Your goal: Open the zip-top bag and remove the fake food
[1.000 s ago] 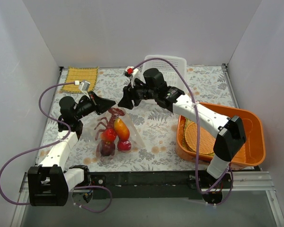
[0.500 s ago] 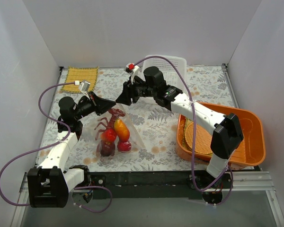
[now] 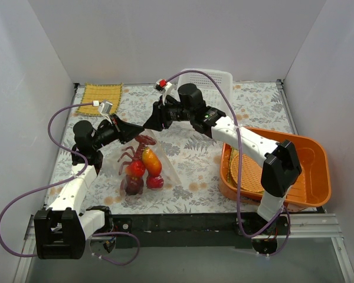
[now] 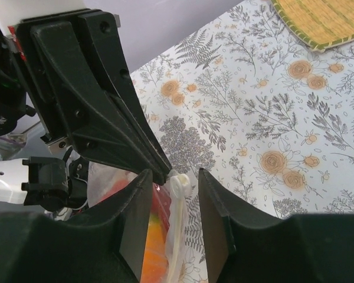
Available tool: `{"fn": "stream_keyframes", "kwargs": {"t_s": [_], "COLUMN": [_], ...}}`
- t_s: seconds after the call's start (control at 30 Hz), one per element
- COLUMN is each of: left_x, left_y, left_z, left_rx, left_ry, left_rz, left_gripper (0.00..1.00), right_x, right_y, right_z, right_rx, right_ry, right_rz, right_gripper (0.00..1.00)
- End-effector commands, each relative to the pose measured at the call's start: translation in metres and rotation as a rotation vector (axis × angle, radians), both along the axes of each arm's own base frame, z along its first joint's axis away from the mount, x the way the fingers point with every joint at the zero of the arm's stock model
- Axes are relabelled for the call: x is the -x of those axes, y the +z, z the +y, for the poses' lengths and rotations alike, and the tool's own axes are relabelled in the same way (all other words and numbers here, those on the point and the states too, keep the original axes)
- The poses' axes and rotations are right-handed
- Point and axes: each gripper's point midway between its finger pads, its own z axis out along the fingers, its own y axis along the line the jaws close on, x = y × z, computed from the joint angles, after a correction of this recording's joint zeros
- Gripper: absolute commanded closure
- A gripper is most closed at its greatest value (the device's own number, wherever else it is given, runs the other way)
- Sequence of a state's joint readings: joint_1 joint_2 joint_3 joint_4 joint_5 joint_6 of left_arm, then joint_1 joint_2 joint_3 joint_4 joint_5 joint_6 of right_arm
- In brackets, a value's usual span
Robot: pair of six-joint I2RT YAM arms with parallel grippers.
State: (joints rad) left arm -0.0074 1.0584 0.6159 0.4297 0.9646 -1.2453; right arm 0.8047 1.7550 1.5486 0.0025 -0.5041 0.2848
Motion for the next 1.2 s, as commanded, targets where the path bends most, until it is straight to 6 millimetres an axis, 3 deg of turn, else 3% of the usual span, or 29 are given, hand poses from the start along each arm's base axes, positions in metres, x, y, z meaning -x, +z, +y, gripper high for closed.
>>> {"fn": "stream_keyframes", "kwargs": {"t_s": [0.0, 0.17, 0.27, 0.3, 0.4, 0.53, 0.63, 0.67, 0.77, 1.03, 1.17], "left_x": [0.002, 0.0, -0.003, -0.005, -0.009, -0.015, -0.009, -0.008, -0.003, -0.001, -0.002], "left_y": [0.011, 0.009, 0.008, 0.006, 0.005, 0.004, 0.004, 0.008, 0.008, 0.008, 0.008], "left_z": [0.003, 0.003, 0.004, 0.005, 0.008, 0.011, 0.008, 0.007, 0.005, 0.003, 0.003], "left_rx": [-0.007, -0.007, -0.009, -0.014, -0.016, -0.015, -0.008, -0.005, -0.002, 0.0, 0.0], "left_ry": [0.014, 0.017, 0.029, 0.044, 0.067, 0.109, 0.071, 0.064, 0.044, 0.026, 0.027], "left_rz": [-0.05, -0.044, -0.037, -0.031, -0.02, -0.008, -0.012, -0.028, -0.036, -0.038, -0.035], "left_gripper": [1.0, 1.0, 1.0, 1.0, 1.0, 1.0, 1.0, 1.0, 1.0, 1.0, 1.0], "right_x": [-0.01, -0.011, -0.013, -0.013, -0.011, -0.008, -0.009, -0.012, -0.014, -0.023, -0.016], "right_y": [0.011, 0.006, 0.008, 0.009, 0.013, 0.009, 0.004, 0.003, 0.004, 0.004, -0.002], "right_z": [0.003, -0.001, -0.003, -0.002, -0.002, 0.0, -0.001, -0.003, -0.002, -0.002, 0.001], "right_rx": [-0.029, -0.028, -0.038, -0.042, -0.056, -0.059, -0.056, -0.052, -0.054, -0.076, -0.083], "right_ry": [0.001, -0.003, -0.015, -0.015, -0.006, 0.009, -0.001, -0.012, -0.007, 0.021, 0.068], "right_rz": [-0.036, -0.027, -0.024, -0.025, -0.016, 0.005, 0.001, -0.002, -0.002, 0.024, 0.057], "right_gripper": [0.53, 0.55, 0.65, 0.74, 0.86, 0.94, 0.82, 0.7, 0.54, 0.53, 0.52]}}
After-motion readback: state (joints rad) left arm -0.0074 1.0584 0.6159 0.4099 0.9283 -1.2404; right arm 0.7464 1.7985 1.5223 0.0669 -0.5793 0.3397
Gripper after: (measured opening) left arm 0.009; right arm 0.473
